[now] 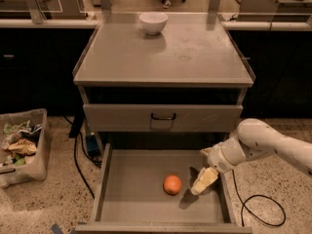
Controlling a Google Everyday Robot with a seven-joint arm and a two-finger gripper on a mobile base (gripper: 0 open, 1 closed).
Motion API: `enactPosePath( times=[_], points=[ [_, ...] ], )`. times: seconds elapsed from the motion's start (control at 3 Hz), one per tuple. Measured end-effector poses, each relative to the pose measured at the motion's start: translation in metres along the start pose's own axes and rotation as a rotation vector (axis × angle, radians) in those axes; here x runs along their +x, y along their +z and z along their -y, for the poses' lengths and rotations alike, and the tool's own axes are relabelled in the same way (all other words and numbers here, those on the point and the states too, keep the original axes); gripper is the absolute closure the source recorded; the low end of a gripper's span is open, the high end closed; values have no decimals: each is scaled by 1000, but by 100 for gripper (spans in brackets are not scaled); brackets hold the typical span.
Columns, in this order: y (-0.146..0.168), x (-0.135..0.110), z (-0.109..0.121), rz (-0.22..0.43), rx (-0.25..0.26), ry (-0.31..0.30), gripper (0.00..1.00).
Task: Pick orange from middle drawer and place on counter
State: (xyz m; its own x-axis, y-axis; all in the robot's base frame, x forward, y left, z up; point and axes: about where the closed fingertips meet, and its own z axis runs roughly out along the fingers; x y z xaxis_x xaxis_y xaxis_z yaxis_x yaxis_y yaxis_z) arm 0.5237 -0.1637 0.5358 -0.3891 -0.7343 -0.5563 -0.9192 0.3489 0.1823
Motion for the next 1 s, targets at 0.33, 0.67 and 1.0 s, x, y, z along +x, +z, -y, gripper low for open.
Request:
enactPosePath(
  times=[0.33,0.67,1.0],
  points=[
    [0,0,0,0,0,0,0],
    [18,7,-2,6,3,10,0],
    [50,0,6,10,16,1,0]
  ],
)
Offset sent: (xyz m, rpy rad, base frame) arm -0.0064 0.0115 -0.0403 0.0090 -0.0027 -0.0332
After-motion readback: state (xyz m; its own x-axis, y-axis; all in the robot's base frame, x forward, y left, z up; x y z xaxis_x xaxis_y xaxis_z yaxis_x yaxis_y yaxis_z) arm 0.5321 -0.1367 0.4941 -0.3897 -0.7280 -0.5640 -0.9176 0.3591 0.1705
